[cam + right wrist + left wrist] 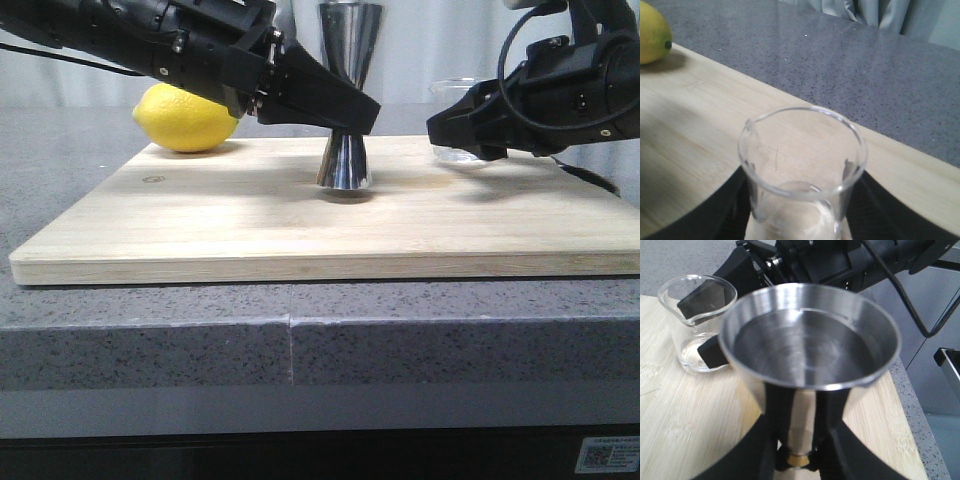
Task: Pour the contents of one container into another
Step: 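Set the empty beaker down on the board with the right gripper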
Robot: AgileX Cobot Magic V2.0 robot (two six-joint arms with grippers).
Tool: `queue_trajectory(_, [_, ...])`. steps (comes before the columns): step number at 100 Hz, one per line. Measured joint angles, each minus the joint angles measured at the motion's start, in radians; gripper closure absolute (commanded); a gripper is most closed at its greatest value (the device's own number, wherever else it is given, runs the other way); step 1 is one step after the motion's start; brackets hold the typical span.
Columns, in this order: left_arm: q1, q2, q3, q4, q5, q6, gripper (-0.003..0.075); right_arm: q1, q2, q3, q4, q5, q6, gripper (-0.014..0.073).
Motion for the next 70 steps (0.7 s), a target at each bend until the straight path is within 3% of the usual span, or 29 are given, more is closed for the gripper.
queue_trajectory(70, [0.000,0.000,0.000,0.000,0.000,0.000,0.0730,-0.039,0.031,0.000,0.005,-0.031,-0.010,0.0347])
